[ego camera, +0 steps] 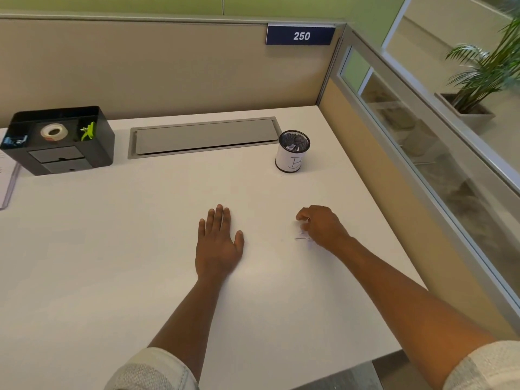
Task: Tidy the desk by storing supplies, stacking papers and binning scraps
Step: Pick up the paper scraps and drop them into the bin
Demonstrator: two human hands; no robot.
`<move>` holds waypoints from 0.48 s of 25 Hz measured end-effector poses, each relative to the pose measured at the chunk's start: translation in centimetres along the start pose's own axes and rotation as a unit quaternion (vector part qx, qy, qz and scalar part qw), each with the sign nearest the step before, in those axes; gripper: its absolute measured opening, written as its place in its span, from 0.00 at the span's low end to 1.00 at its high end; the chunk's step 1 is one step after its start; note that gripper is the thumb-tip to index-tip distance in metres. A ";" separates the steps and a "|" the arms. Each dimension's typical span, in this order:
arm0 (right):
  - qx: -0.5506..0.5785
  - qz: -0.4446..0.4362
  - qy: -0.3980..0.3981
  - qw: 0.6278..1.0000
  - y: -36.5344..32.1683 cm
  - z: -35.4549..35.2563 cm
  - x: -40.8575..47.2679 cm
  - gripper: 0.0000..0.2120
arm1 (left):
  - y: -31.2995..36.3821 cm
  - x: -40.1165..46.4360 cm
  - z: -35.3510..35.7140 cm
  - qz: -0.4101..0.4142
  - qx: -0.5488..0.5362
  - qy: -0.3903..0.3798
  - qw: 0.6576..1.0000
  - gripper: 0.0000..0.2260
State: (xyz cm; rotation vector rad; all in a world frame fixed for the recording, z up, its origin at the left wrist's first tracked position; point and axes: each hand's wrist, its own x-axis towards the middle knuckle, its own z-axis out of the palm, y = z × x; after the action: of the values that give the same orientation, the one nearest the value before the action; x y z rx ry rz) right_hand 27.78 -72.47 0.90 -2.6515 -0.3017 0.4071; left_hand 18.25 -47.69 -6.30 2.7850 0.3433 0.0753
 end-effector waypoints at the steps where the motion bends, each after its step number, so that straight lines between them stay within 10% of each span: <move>1: 0.001 0.002 -0.028 1.000 0.2 0.1 -0.1 0.14 | 0.0 0.0 0.0 0.000 -0.002 -0.001 1.000 0.31; 12: -0.126 -0.070 -0.022 0.989 -0.8 2.6 -1.3 0.07 | -0.1 0.0 0.2 0.002 -0.005 0.004 1.000 0.31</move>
State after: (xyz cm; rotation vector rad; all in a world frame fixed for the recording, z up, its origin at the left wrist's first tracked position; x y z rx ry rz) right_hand 25.62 -71.12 -0.69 -2.8444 -0.5849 0.4046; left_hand 18.26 -47.61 -6.49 2.7770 0.3391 0.0881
